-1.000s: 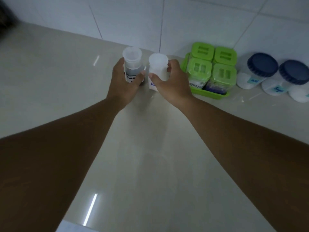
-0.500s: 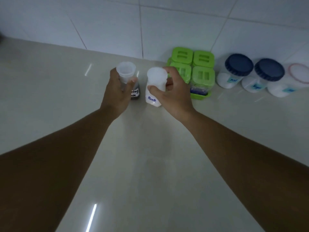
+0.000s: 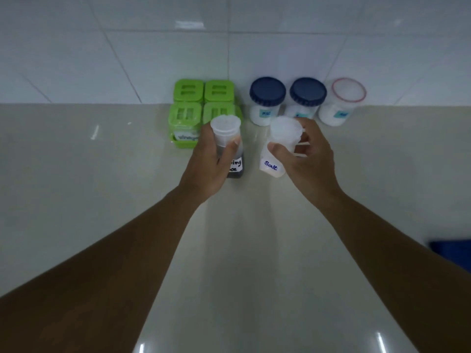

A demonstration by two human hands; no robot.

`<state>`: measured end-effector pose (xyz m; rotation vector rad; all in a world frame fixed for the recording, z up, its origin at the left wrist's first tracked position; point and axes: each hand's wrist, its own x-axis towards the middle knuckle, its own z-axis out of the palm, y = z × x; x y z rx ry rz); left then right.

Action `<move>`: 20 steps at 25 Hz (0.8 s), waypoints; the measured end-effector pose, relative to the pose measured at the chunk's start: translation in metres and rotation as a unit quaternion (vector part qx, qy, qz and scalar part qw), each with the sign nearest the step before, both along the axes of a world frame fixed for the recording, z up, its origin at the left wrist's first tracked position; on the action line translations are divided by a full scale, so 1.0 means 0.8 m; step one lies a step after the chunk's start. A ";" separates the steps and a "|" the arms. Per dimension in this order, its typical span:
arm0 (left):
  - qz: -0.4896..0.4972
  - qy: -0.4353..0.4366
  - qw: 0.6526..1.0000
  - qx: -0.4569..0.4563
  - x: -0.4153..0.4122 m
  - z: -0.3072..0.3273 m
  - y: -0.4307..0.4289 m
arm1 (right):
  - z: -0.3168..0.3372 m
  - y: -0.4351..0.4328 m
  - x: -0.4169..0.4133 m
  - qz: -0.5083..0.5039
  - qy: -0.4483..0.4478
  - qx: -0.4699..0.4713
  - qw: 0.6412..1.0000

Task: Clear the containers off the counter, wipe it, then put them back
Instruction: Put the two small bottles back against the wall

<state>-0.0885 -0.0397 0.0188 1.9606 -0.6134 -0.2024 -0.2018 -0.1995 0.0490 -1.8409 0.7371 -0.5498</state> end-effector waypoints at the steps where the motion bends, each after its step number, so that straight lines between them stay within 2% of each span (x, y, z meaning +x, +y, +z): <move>1: -0.015 -0.001 1.000 0.000 -0.009 0.001 -0.025 | 0.001 -0.020 -0.013 -0.014 0.002 -0.004 1.000; 12: -0.113 0.017 0.993 -0.021 -0.072 0.005 -0.278 | -0.017 -0.211 -0.117 -0.141 -0.010 -0.063 0.988; 20: -0.097 -0.032 0.995 -0.016 -0.082 0.017 -0.415 | -0.035 -0.289 -0.152 -0.171 -0.021 -0.068 0.983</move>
